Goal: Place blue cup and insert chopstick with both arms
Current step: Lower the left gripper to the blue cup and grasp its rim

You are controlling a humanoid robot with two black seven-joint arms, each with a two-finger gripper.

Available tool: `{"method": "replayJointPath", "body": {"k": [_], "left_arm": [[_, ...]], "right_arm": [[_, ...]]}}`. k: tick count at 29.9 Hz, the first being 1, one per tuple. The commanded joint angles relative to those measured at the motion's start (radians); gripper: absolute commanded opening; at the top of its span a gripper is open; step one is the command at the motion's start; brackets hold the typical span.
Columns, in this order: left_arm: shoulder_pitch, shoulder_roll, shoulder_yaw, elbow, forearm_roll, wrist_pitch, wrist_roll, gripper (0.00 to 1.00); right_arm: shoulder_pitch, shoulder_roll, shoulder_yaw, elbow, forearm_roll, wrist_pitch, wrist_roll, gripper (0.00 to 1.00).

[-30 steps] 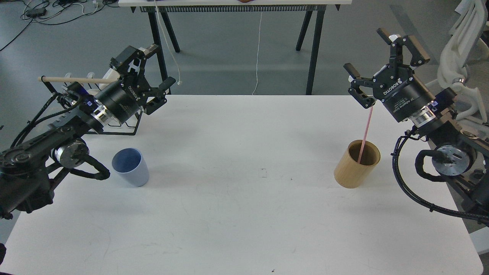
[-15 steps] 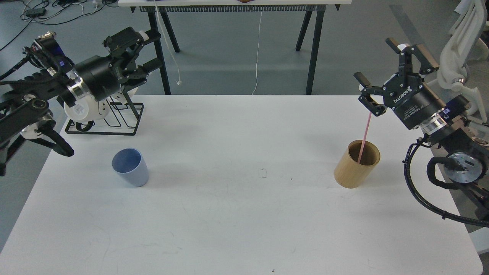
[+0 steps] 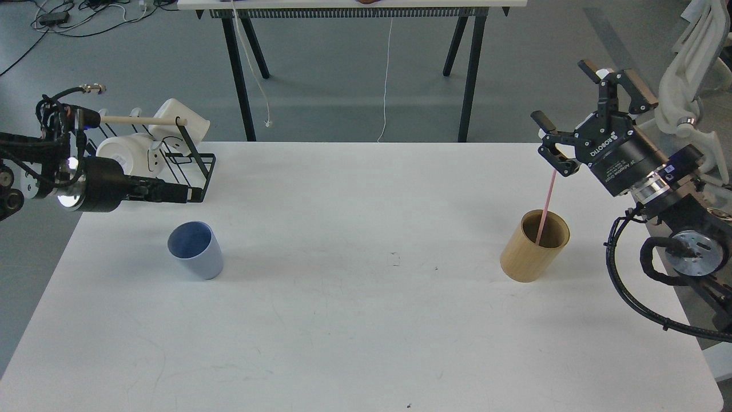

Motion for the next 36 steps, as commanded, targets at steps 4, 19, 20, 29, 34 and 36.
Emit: {"method": "replayJointPath", "body": {"k": [4, 19, 20, 29, 34, 36], "left_arm": [[0.081, 0.008, 0.007, 0.046, 0.019, 0.030, 0.000, 0.99], [0.133, -0.091, 0.008, 0.156, 0.022, 0.065, 0.000, 0.77], [0.136, -0.095, 0.008, 0.158, 0.022, 0.067, 0.000, 0.76], [0.161, -0.102, 0.008, 0.164, 0.020, 0.081, 0.000, 0.68], [0.172, -0.102, 0.002, 0.164, 0.019, 0.084, 0.000, 0.59], [0.172, -0.101, 0.002, 0.162, 0.019, 0.085, 0.000, 0.49]], "right_arm": [[0.000, 0.003, -0.001, 0.000, -0.001, 0.000, 0.000, 0.99], [-0.003, -0.003, 0.000, 0.000, -0.001, 0.000, 0.000, 0.99], [-0.003, -0.003, 0.000, 0.000, -0.001, 0.000, 0.000, 0.99], [-0.003, -0.003, 0.000, 0.000, -0.001, 0.000, 0.000, 0.99], [-0.005, -0.003, 0.000, 0.000, -0.001, 0.000, 0.000, 0.99], [-0.005, -0.003, 0.000, 0.000, -0.001, 0.000, 0.000, 0.99]]}}
